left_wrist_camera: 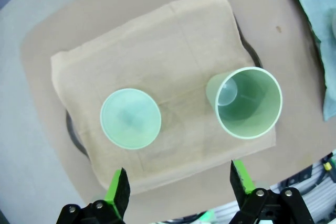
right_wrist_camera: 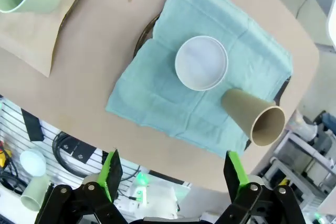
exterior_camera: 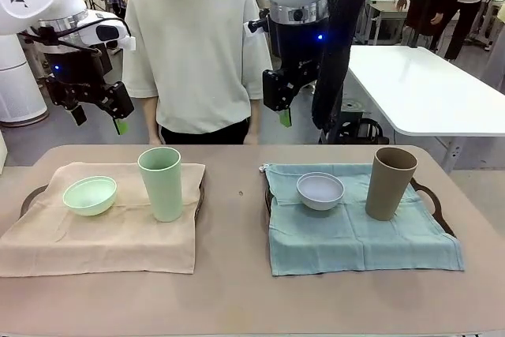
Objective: Set up a tray with a mat and arrange the tableware.
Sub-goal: Place the Picnic Bowl and Reusable plastic cup back onto the Handle tray in front of the human's position.
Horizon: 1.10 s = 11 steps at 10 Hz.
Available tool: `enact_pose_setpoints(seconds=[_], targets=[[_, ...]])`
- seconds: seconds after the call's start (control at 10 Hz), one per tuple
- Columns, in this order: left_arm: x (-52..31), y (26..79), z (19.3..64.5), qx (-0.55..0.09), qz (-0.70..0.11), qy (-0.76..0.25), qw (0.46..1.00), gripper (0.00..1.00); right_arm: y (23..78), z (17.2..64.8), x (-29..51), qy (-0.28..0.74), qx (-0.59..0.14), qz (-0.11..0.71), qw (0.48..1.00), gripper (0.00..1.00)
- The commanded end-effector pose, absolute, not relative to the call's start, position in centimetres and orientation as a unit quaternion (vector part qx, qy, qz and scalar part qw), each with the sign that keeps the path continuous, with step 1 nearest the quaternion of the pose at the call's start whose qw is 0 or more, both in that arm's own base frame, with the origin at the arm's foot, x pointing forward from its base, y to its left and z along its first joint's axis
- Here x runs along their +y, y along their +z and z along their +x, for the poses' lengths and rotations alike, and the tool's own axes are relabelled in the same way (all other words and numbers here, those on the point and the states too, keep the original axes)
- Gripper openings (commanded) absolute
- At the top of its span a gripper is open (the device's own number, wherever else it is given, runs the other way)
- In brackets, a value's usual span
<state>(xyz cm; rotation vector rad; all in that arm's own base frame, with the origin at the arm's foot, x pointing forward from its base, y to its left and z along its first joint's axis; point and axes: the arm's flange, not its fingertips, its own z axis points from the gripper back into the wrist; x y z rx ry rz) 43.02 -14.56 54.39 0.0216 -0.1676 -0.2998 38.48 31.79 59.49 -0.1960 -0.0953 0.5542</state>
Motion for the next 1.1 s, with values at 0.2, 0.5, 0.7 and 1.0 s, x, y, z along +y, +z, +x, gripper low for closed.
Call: enact_pose_setpoints(seconds=[0.2, 0.5, 0.7, 1.0], targets=[[-14.4, 54.2, 42.5, -0.086, 0.004, -0.158, 0.984, 1.0, 59.0, 37.9, 31.4, 0.274, -0.052, -0.088, 0.956, 1.0], [-14.4, 54.2, 42.5, -0.086, 0.004, -0.158, 0.984, 1.0, 59.0, 37.9, 31.4, 0.274, -0.052, -0.088, 0.956, 1.0], [-14.4, 54.2, 42.5, -0.086, 0.004, -0.158, 0.984, 1.0, 59.0, 37.9, 31.4, 0.274, -0.052, -0.088, 0.956, 1.0], [-13.4, 53.3, 42.9, -0.033, -0.015, -0.092, 0.995, 1.0, 58.5, 39.6, 28.5, 0.165, -0.052, -0.087, 0.981, 1.0]])
